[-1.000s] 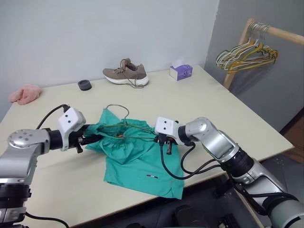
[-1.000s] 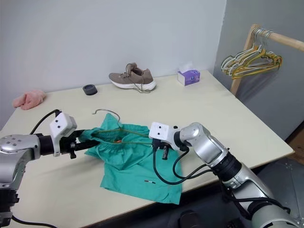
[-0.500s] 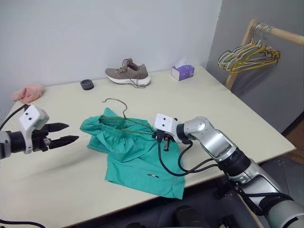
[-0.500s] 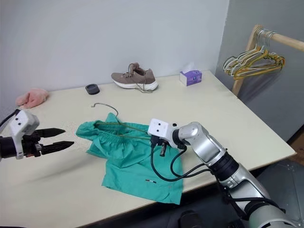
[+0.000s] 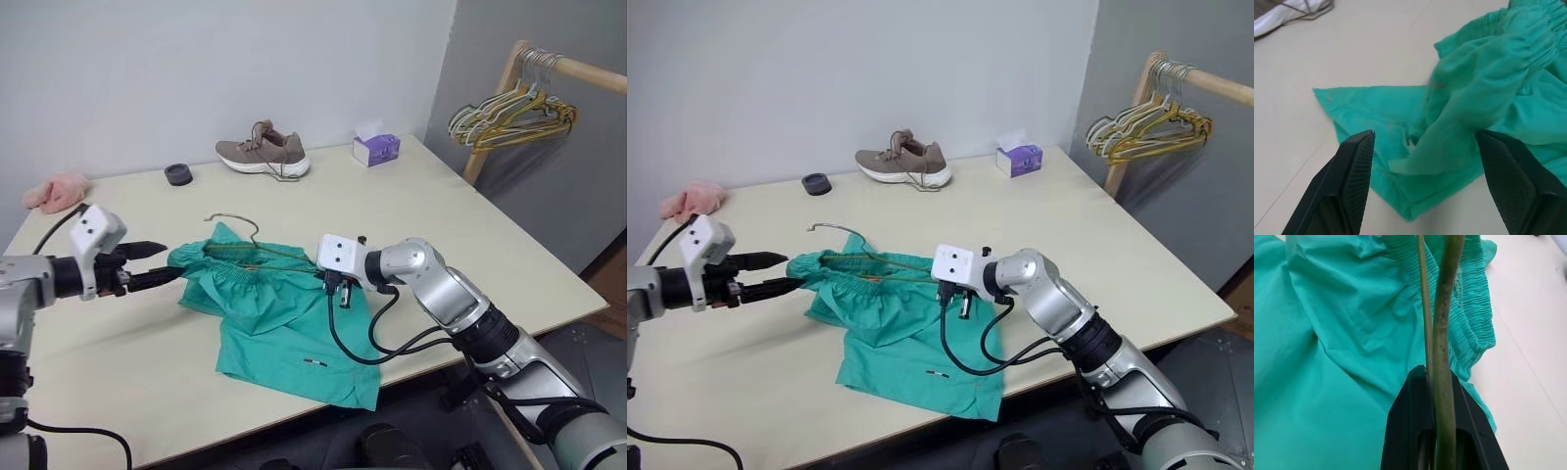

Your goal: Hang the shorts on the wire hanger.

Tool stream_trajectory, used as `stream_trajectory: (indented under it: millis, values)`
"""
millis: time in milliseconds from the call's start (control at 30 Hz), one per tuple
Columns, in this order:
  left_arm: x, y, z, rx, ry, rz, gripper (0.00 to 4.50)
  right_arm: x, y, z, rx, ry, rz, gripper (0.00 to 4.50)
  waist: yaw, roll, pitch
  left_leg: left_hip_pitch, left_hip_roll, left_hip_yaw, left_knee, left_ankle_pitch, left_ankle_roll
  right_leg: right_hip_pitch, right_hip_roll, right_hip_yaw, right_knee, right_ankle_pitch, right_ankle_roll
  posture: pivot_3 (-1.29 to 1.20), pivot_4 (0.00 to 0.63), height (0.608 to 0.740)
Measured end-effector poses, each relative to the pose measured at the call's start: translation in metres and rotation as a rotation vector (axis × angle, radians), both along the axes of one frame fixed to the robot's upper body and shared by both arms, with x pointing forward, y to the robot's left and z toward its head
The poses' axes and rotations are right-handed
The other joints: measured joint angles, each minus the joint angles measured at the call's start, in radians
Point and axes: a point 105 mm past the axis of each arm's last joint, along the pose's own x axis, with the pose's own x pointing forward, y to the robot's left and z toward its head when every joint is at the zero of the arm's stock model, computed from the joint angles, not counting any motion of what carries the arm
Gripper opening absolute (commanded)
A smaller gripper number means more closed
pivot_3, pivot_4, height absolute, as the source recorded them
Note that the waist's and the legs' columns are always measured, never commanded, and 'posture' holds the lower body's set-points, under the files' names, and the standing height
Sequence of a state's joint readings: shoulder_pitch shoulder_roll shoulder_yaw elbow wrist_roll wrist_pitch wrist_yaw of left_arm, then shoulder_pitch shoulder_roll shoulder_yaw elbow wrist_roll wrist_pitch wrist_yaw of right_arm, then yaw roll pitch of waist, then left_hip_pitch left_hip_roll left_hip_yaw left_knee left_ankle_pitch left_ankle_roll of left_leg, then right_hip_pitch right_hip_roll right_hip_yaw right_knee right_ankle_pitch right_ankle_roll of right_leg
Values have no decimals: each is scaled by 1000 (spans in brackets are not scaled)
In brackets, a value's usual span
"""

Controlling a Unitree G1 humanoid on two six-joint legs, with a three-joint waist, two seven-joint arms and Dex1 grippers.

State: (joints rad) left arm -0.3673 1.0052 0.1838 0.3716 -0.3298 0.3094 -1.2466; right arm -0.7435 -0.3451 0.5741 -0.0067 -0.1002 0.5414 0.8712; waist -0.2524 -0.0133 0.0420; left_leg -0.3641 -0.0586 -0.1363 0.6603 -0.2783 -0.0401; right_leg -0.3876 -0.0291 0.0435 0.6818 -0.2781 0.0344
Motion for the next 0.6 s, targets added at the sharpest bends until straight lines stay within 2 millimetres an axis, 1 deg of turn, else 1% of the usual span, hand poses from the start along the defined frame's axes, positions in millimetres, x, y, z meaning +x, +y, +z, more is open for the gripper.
stream_trajectory:
  millis: [133, 300, 333, 367, 600]
  values:
    - [8, -13, 1, 8, -17, -43, 3461, -2, 2, 1, -3, -13, 15, 0, -1, 0, 0, 0, 0, 0, 0, 0, 0, 0, 0, 0, 0, 0, 0, -274, 0, 740]
    - [8, -20, -4, 25, 6, -89, 3461, -2, 2, 2, -16, -29, 16, 0, -7, 0, 0, 0, 0, 0, 0, 0, 0, 0, 0, 0, 0, 0, 0, -279, 0, 740]
    - [8, -21, -5, 29, 12, -101, 3084, -2, 2, 2, -18, -31, 18, 0, -8, 0, 0, 0, 0, 0, 0, 0, 0, 0, 0, 0, 0, 0, 0, -279, 0, 740]
    - [7, -23, -7, 33, 17, -111, 2912, -2, 2, 2, -20, -33, 21, 0, -9, 0, 0, 0, 0, 0, 0, 0, 0, 0, 0, 0, 0, 0, 0, -279, 0, 740]
    - [1, -33, -15, 26, 79, -190, 738, -2, 1, 2, -34, -50, 34, 0, -15, 0, 0, 0, 0, 0, 0, 0, 0, 1, 0, 0, 0, 0, 0, -280, 0, 740]
